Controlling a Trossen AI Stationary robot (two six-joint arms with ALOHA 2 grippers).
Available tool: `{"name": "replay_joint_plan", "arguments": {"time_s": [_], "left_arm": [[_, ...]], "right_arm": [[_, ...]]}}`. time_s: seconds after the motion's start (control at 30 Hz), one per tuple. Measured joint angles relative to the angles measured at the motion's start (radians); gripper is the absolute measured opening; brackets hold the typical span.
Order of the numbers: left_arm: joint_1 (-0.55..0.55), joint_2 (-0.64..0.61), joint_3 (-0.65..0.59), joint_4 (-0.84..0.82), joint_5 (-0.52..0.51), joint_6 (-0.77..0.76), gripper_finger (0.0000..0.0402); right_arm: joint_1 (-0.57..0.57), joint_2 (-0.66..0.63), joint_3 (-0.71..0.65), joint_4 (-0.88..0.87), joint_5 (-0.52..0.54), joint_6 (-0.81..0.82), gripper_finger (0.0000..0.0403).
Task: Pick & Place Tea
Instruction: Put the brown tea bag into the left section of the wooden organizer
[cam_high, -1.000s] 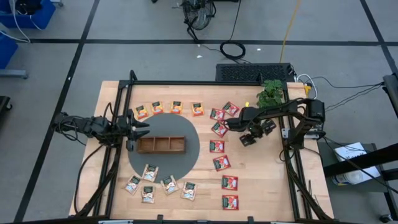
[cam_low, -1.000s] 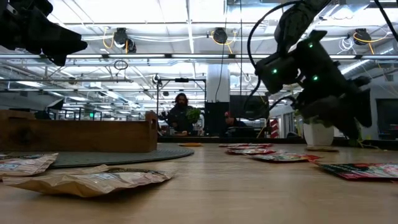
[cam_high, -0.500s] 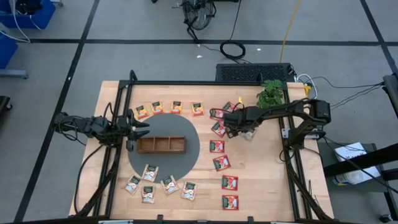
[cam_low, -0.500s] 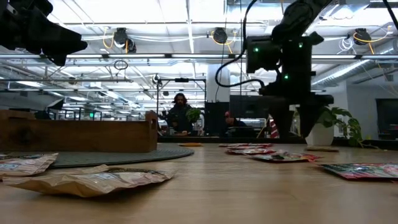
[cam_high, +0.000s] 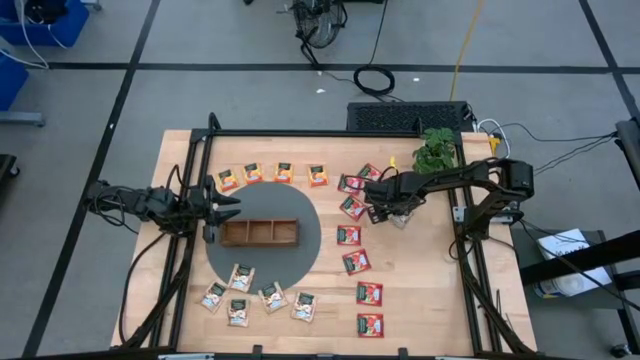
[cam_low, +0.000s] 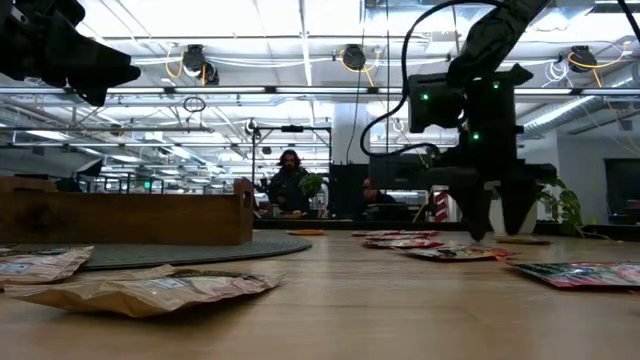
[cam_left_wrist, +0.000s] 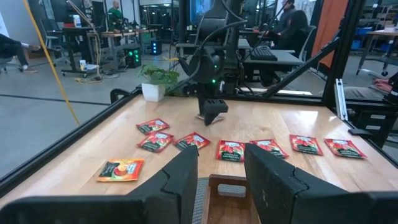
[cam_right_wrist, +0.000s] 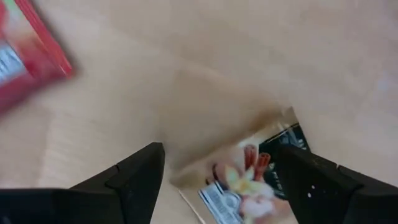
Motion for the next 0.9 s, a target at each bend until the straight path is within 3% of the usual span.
{"name": "replay_joint_plan", "arguments": {"time_s": [0.4,0.9], "left_arm": [[0.000,0.000,0.000,0.000,0.000,0.000,0.0134],[0.000,0.000,0.000,0.000,0.000,0.000,0.0134]], "right_arm": [[0.018,0.005,0.005,-0.247,-0.072,0.035,0.0285],[-0.002,0.002,-0.008,-0.178,-0.013,-0.140,0.0280]]}}
